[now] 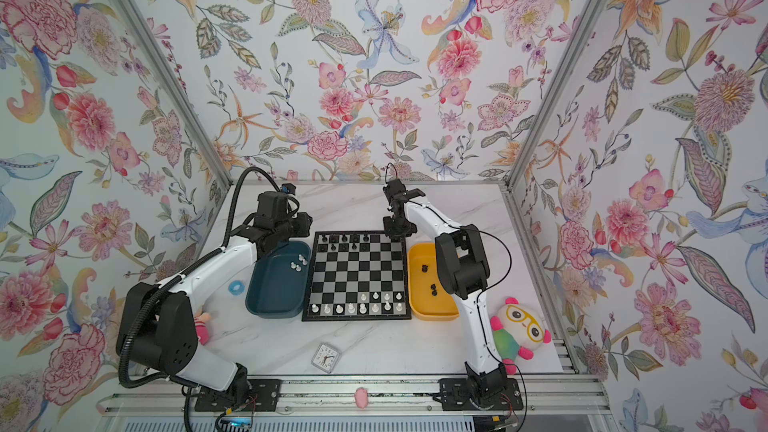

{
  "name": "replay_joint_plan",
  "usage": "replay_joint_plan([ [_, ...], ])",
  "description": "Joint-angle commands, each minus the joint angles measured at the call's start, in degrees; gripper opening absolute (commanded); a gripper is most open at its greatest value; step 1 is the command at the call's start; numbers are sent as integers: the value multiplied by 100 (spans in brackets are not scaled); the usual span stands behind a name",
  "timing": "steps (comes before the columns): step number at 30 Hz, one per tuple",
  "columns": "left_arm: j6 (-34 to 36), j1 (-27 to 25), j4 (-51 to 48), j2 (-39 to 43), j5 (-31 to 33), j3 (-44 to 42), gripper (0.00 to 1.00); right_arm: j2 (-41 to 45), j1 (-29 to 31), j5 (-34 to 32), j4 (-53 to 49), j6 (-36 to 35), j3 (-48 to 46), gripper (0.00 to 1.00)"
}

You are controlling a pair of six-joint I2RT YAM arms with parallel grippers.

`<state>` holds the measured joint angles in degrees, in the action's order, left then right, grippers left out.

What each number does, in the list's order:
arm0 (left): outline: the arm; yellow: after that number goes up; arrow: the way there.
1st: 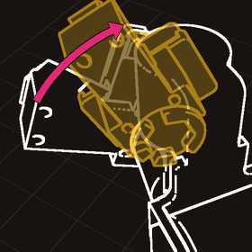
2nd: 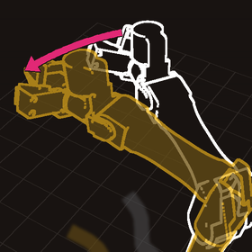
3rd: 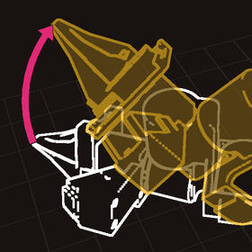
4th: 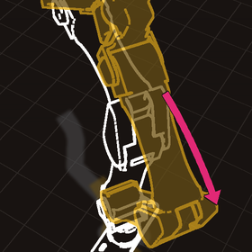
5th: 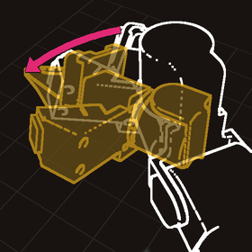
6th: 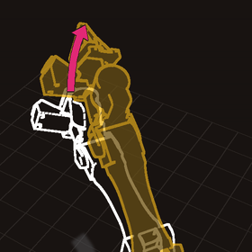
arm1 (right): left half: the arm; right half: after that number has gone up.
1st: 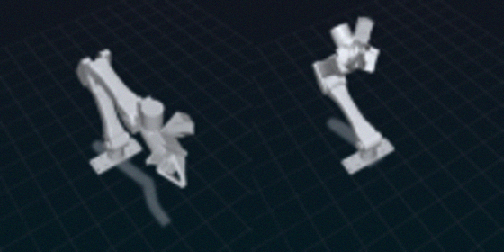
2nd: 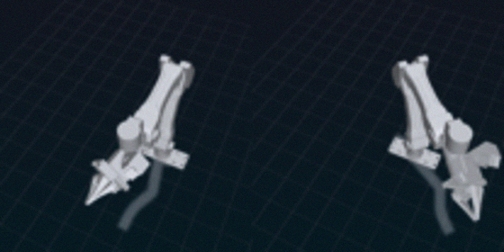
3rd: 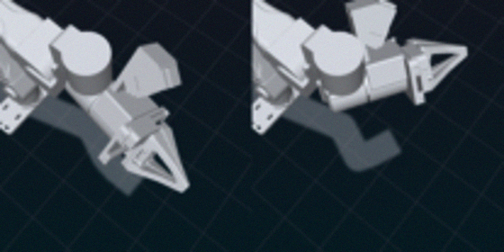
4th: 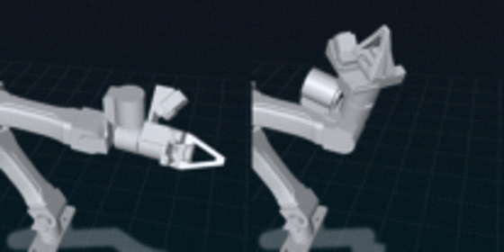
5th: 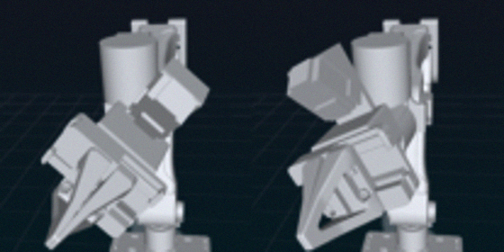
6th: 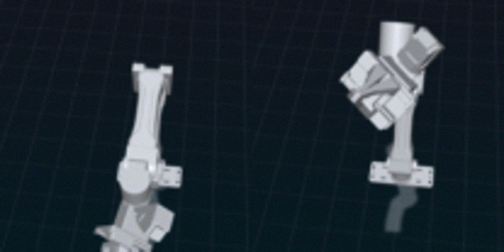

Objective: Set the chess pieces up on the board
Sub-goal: 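Lower the black pawn onto the far corner square and open the right gripper, then raise the open right gripper and swing it over the yellow tray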

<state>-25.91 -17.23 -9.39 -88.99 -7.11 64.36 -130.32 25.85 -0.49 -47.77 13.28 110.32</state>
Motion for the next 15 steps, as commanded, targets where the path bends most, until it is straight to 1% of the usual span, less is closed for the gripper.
replay_joint_plan([
  [1, 27, 75, -129, 158, 38, -33, 33, 321, 9, -34, -87, 22, 43, 33],
  [5, 42, 78, -147, 224, 43, -37, 33, 674, 26, -65, -94, 25, -22, 34],
  [10, 31, 72, -159, 362, 61, -70, 33, 1406, 52, -122, -88, -15, -357, 34],
  [15, 11, 78, -138, 518, 51, -147, 33, 2446, 35, -238, -92, -107, -1168, 33],
])
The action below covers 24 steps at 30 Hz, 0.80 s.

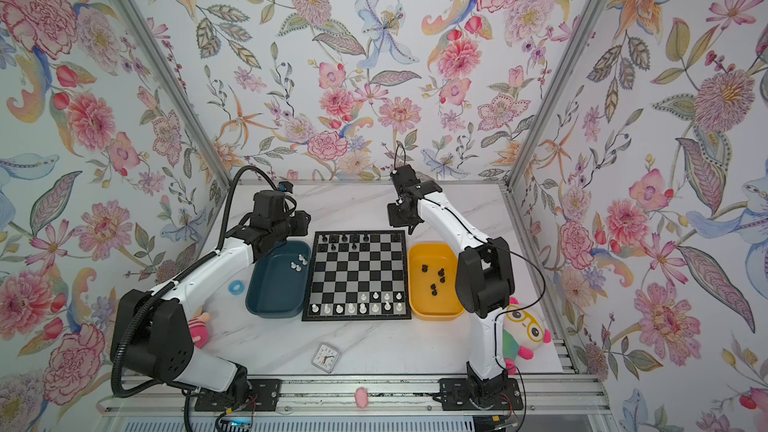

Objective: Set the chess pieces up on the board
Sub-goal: 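Raise the open right gripper and swing it over the yellow tray, then lower the right gripper into the yellow tray and close on a black pawn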

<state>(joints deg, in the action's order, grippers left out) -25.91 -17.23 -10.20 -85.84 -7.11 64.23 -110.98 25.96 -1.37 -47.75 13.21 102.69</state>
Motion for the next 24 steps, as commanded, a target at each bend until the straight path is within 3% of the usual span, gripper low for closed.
replay_joint_plan([
  [1, 8, 75, -45, 239, 60, -160, 33, 755, 15, -191, -100, -135, -625, 33],
  [11, -39, 77, -8, 270, 20, -183, 33, 2127, -271, -408, -192, -176, -2481, 30],
  [17, -65, 76, 9, 244, -5, -174, 33, 2153, -453, -470, -141, -183, -3011, 30],
  [24, -68, 74, -8, 235, 0, -174, 33, 1800, -501, -41, 183, -378, -3221, 29],
])
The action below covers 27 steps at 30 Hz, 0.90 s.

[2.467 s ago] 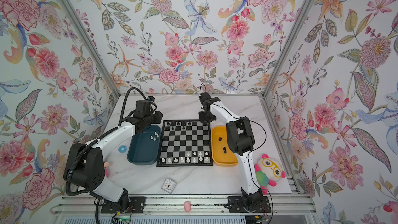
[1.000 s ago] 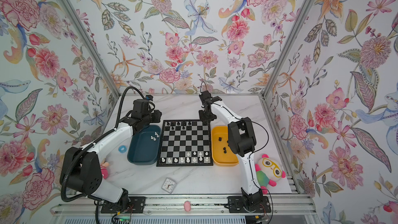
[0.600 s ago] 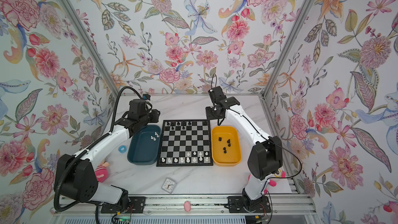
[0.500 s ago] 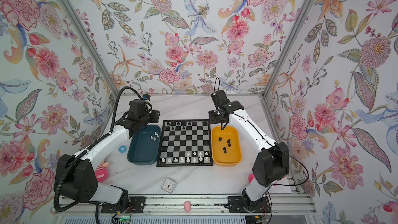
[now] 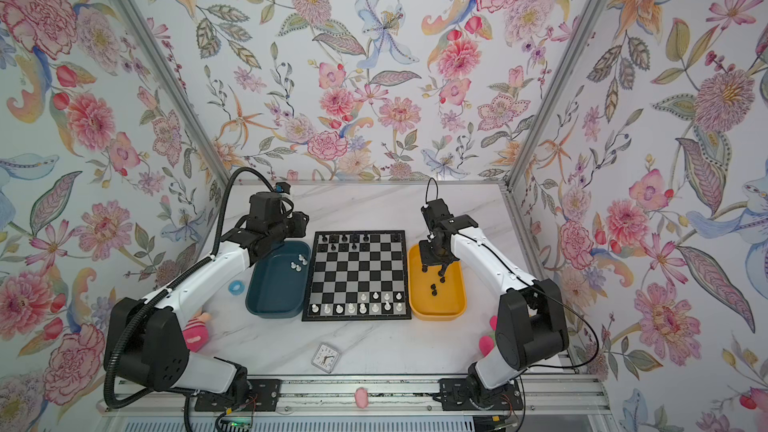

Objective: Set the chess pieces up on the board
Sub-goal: 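Lower the right gripper into the yellow tray and close on a black pawn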

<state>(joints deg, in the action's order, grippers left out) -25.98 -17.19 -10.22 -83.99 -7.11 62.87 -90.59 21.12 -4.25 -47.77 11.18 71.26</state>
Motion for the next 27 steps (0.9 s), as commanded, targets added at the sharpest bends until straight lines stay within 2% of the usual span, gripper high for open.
replay_joint_plan([
  [1, -57, 70, -7, 51, 0, -30, 33, -303, -10, 294, 215, -197, -82, 29],
  [8, -50, 67, -28, 49, 31, -38, 33, -815, -9, 324, 364, -327, -108, 31],
  [27, -8, 72, -103, -30, 70, 67, 33, -1477, -62, 127, 552, -151, 248, 36],
])
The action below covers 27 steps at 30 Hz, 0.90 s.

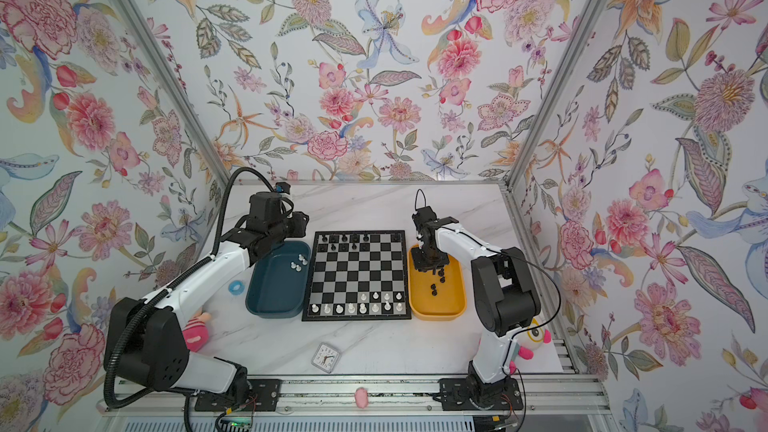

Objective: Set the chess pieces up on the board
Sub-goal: 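Lower the right gripper into the yellow tray and close on a black pawn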

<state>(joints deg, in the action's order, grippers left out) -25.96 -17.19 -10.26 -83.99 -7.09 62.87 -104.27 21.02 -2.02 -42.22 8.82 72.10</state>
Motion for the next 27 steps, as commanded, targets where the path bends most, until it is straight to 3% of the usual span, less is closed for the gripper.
replay_joint_plan([
  [1, -6, 68, -105, -38, 68, 76, 33, -124, -61, -104, 17, 93, 166, 36],
  [10, -11, 69, -134, -30, 90, 76, 33, -221, -101, -63, 115, 84, 156, 36],
  [27, 1, 70, -149, -2, 112, 67, 33, -322, -114, 39, 178, 89, 181, 23],
])
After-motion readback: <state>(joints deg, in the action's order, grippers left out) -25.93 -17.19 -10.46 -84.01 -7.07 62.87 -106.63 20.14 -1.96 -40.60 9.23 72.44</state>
